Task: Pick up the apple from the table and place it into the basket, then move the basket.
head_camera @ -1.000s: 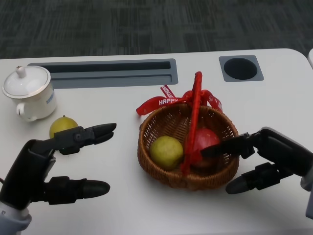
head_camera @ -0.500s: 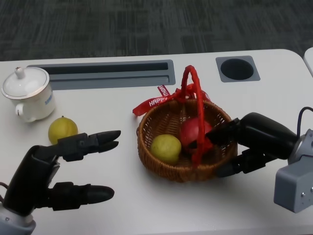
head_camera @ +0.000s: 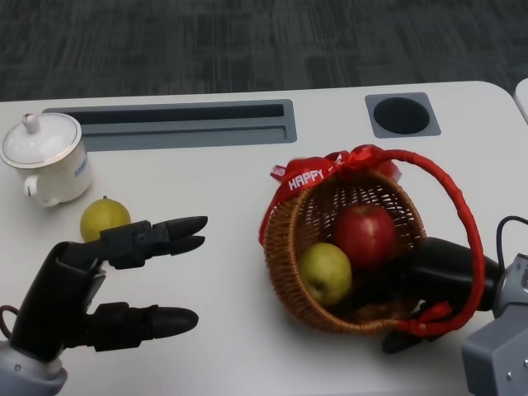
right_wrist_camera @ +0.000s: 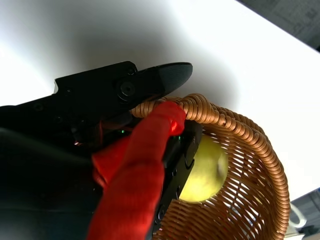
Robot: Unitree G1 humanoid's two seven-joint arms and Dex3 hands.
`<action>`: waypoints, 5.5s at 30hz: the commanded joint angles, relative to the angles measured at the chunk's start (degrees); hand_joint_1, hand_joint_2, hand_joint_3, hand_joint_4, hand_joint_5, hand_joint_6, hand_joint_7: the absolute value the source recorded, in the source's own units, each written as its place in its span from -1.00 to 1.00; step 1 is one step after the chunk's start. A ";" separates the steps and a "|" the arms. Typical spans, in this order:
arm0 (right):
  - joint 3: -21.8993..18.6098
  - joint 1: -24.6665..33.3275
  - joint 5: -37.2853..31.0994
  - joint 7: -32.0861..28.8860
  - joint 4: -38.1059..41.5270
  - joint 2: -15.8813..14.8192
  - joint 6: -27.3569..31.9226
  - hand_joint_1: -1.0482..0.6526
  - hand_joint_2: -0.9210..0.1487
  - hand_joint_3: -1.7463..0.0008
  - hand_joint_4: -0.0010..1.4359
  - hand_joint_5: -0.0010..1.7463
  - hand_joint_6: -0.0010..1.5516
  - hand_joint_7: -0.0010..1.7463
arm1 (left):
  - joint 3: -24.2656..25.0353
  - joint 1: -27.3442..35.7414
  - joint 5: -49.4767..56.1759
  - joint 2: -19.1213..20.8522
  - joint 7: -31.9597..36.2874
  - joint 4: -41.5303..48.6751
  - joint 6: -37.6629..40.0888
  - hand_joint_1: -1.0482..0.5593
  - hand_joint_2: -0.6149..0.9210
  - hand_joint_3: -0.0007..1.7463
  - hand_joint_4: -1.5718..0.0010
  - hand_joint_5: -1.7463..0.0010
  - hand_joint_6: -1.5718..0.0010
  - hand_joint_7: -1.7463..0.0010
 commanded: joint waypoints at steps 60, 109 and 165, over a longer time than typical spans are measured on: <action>-9.06 -15.29 3.55 -1.07 9.64 7.86 51.62 -0.05 -1.00 0.88 0.37 -0.99 0.11 -0.99 | 1.23 32.47 3.27 -5.06 9.81 -14.30 -19.45 -0.28 0.78 -1.00 -0.24 1.00 -0.11 1.00; -25.07 -12.10 15.61 6.21 8.10 -0.35 40.64 -0.79 -0.76 1.00 -0.35 -0.98 -0.40 -0.98 | -6.05 26.40 3.85 -4.31 9.50 -11.06 -19.11 -0.30 0.71 -1.00 -0.32 0.99 -0.18 0.98; -32.74 3.69 35.95 33.33 -1.37 -2.70 9.26 -0.50 -0.80 0.99 0.23 -0.93 0.03 -0.95 | -9.54 19.13 1.31 -0.88 8.62 -9.04 -17.34 -0.29 0.77 -0.99 -0.35 1.00 -0.24 1.00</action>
